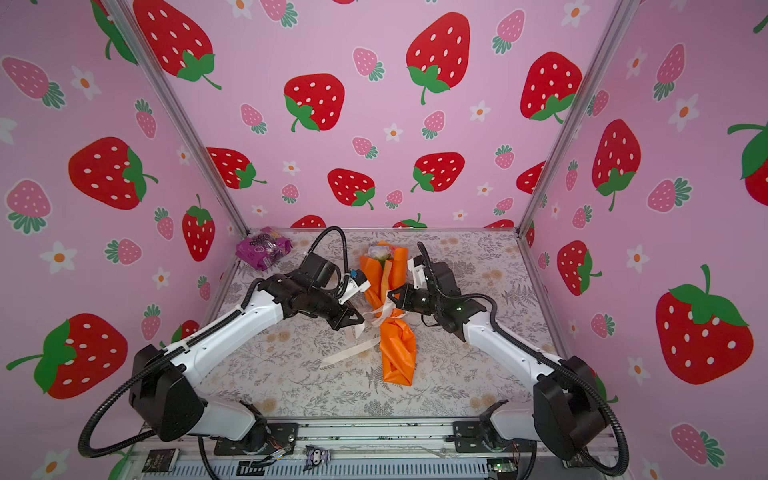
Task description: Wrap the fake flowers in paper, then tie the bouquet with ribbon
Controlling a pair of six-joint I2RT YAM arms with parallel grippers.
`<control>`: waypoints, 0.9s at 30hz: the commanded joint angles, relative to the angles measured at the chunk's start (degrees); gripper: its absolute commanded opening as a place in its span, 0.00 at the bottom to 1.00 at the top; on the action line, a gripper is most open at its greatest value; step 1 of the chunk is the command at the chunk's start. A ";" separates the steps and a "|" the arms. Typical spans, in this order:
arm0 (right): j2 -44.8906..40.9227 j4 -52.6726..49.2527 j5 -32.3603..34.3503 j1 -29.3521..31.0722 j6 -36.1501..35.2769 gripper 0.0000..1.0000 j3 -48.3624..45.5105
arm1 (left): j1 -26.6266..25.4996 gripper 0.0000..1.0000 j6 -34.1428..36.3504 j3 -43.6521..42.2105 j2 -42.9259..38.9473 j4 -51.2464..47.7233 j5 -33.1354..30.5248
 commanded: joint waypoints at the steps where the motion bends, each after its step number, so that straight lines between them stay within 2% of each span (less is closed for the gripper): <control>1: 0.67 0.06 -0.06 -0.41 -0.18 0.07 0.68 | 0.63 0.00 -13.74 4.09 -0.88 -6.02 7.69; 3: 0.97 0.59 -0.47 -0.39 0.21 0.07 0.59 | 0.71 0.00 -20.19 4.54 -0.24 -5.48 9.54; 5: 1.24 1.37 -1.03 -0.39 0.50 0.07 0.61 | 0.57 0.00 -26.60 3.06 0.57 -1.90 14.88; 8: 1.75 1.53 -1.16 -0.39 0.37 0.07 1.06 | -0.60 0.00 -41.85 -3.33 -1.52 13.74 18.13; 9: 2.00 1.40 -1.07 -0.39 0.32 0.07 1.24 | -1.15 0.00 -48.72 -6.86 -3.25 23.51 19.00; 12: 2.45 1.28 -0.65 -0.39 0.49 0.07 1.56 | -1.26 0.00 -66.91 -14.15 -6.61 42.70 15.03; 15: 2.72 2.00 -0.38 -0.41 0.81 0.07 1.60 | -2.47 0.00 -76.42 -16.09 -7.71 48.44 7.59; 20: 3.56 2.19 -0.18 -0.39 0.52 0.07 2.06 | -5.59 0.01 -86.11 -14.98 -3.84 57.49 4.97; 21: 3.76 2.39 -0.36 -0.47 0.54 0.07 2.04 | -6.57 0.04 -86.54 -14.59 -3.05 57.34 4.75; 24: 4.04 2.36 -0.07 -0.63 0.45 0.07 1.91 | -7.96 0.04 -85.30 -15.56 -2.33 56.44 3.72; 27: 3.78 2.53 0.43 -0.83 0.38 0.07 1.86 | -8.17 0.04 -82.92 -18.00 -4.19 50.88 0.66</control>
